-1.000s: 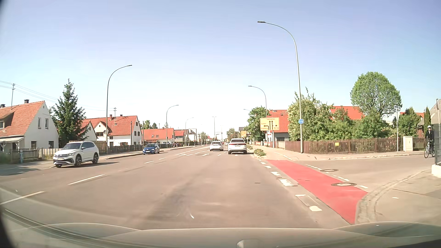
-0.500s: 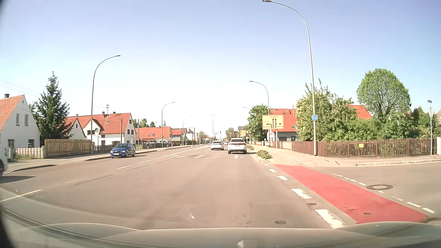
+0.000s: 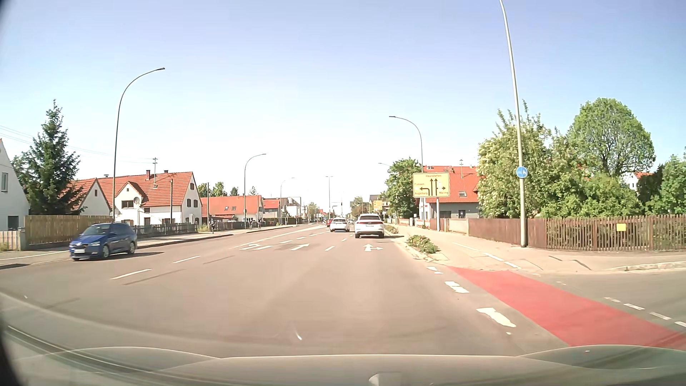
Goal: Follow the waypoints while adhering to traffic rules and regulations
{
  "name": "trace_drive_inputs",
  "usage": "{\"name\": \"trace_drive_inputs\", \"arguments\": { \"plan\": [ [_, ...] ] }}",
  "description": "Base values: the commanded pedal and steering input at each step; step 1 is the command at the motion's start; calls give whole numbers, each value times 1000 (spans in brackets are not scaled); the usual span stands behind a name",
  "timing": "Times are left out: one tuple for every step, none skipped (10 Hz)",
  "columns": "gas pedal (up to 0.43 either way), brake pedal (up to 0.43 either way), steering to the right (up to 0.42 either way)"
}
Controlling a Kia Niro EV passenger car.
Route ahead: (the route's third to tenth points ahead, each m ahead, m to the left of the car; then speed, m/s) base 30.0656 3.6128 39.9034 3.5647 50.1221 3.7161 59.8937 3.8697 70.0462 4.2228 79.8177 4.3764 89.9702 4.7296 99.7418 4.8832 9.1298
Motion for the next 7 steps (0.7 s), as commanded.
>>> {"name": "trace_drive_inputs", "arguments": {
  "plan": [
    [157,0,-1],
    [150,0,-1],
    [150,0,-1],
    [150,0,-1],
    [157,0,-1],
    [177,0,-1],
    [177,0,-1]
  ]
}}
